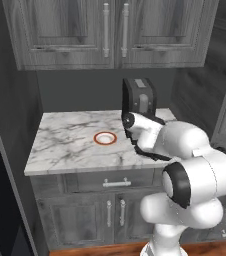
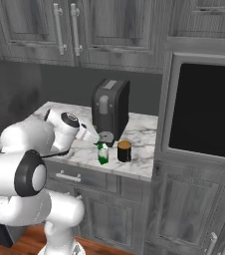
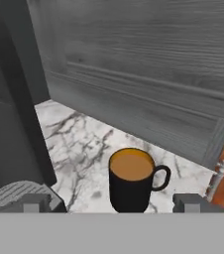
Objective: Take a sugar cube from the saucer and place it inside the coffee. Then, grab milk from the fridge and place it next to the coffee on the counter to sweeten the coffee.
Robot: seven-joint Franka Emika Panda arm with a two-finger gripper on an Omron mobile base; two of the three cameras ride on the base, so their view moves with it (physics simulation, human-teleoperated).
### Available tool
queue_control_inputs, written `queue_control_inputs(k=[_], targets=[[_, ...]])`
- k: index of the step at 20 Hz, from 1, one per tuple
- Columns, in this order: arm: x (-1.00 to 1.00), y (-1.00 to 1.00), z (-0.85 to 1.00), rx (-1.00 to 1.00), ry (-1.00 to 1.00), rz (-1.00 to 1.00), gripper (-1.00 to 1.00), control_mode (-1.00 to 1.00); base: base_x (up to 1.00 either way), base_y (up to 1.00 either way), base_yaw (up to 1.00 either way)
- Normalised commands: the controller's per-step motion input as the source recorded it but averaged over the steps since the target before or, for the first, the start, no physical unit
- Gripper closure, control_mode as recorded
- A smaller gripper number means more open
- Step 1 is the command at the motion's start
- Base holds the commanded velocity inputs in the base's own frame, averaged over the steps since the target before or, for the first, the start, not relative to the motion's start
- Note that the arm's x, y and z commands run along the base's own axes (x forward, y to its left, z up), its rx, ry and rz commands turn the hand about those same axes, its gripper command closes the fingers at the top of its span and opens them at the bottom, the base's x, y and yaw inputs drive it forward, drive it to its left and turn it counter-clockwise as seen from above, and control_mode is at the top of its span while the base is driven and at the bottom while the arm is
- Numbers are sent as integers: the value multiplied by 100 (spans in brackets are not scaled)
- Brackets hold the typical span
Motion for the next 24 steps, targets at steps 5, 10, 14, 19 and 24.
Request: queue_control_inputs(k=[5,10,14,19,24], targets=[[-72,11,100,-1,-22,-1,-100,-100,0,0,0],[-100,-30,75,0,-35,0,-100,-100,0,0,0],[-100,-72,17,4,-31,0,-100,-100,0,0,0],[-100,-75,-14,5,-15,1,-100,-100,0,0,0],[-59,-16,24,0,-38,1,-100,-100,0,0,0]])
